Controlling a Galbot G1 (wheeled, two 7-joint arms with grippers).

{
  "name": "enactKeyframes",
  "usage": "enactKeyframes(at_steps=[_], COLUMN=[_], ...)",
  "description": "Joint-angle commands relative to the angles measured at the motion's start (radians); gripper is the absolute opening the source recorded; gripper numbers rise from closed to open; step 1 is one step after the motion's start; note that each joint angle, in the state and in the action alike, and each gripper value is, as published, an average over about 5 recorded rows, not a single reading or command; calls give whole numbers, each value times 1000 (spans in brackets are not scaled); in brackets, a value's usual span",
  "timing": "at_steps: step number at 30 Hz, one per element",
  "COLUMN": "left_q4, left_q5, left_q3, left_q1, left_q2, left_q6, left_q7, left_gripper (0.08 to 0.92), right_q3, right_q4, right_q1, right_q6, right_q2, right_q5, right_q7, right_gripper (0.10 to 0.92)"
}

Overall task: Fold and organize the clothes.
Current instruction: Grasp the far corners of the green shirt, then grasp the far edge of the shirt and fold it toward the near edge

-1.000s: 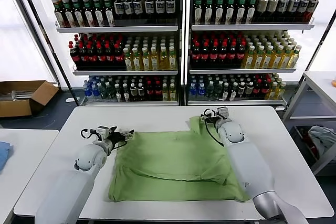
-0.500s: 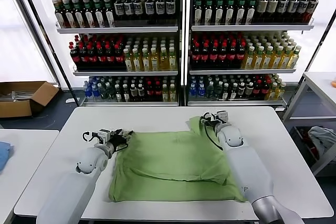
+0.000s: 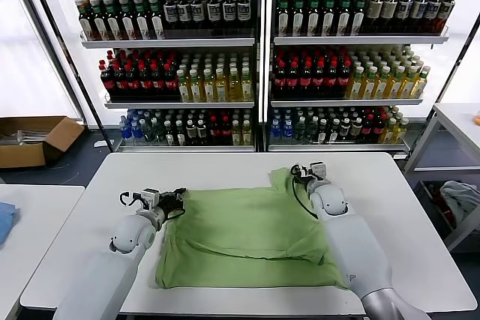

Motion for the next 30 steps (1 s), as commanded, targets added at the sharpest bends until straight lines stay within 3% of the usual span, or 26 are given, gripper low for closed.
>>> enactKeyframes(at_steps=[1,4,15,30], left_q4=[-18,-24,-111,-320], left_q5=[6,0,-26,-4], left_q3=[-11,-17,-37,-94], left_q1=[35,25,31,228], left_q2=[-12,-12,-13,31], left_q6=[-24,-51,-139,-129], left_q7=[1,-5,-41,-41], left_gripper=[96,87,87,87], right_q3=[5,14,49,114], right_q4=[42,62,279,713], right_q1=[-29,-35,-90,-353], right_q6=[-7,-1,6,-31], right_q2=[2,5,-12,-101], right_q5=[6,15,71,156], right_q7=[19,33,60,128], right_gripper=[154,110,106,106])
